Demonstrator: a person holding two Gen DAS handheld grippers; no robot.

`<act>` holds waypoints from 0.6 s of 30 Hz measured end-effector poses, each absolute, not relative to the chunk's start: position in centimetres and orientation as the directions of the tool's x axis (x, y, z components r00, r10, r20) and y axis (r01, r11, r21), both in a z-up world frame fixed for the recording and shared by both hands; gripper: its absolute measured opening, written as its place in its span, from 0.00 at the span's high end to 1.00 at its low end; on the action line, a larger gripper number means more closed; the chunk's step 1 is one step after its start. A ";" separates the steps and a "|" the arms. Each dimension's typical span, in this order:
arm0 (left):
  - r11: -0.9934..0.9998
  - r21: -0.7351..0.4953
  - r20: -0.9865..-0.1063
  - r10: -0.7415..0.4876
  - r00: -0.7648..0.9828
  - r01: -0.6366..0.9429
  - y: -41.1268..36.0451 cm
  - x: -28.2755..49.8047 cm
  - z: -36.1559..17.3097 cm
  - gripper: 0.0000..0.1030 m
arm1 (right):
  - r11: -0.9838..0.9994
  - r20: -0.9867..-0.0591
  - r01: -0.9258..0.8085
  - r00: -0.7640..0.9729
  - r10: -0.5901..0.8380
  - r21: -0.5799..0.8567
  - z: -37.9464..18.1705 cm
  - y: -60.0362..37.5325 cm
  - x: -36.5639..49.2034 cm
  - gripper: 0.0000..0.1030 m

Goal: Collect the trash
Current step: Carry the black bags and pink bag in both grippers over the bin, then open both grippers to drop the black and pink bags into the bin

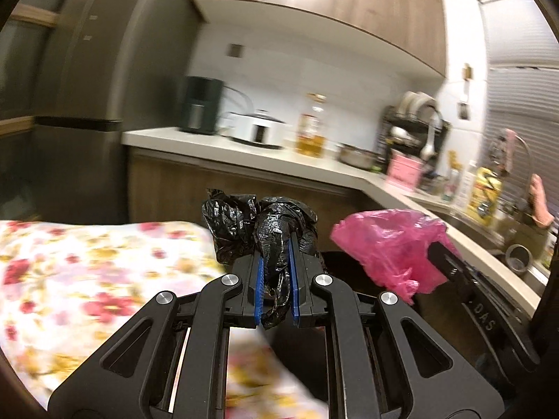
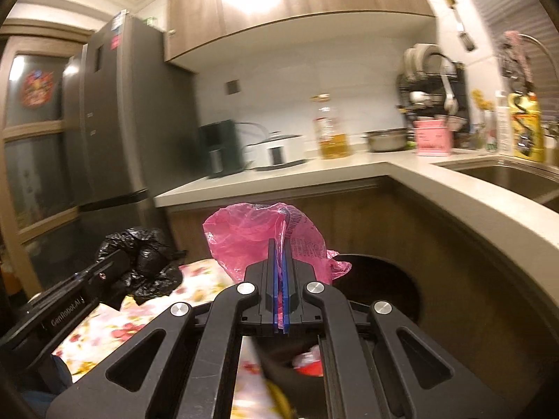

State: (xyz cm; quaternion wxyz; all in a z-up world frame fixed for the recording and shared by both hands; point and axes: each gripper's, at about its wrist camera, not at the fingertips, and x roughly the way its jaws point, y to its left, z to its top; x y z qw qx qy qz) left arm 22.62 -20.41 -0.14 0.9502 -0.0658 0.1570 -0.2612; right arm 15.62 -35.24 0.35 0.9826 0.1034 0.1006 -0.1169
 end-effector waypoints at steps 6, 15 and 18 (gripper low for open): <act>0.803 -0.199 -0.273 -0.596 0.755 0.562 -26.0 23.0 -1.1 0.89 | 0.932 -0.221 0.297 0.942 -0.251 0.208 -0.1 -38.7 15.1 0.98; 0.767 -0.214 -0.307 -0.640 0.704 0.605 -28.3 24.3 -3.0 0.80 | 0.930 -0.245 0.296 0.939 -0.242 0.218 -1.3 -40.3 16.0 0.97; 0.762 -0.212 -0.315 -0.646 0.696 0.611 -28.3 24.5 -3.4 0.63 | 0.931 -0.265 0.286 0.938 -0.223 0.229 -1.7 -40.6 16.5 0.88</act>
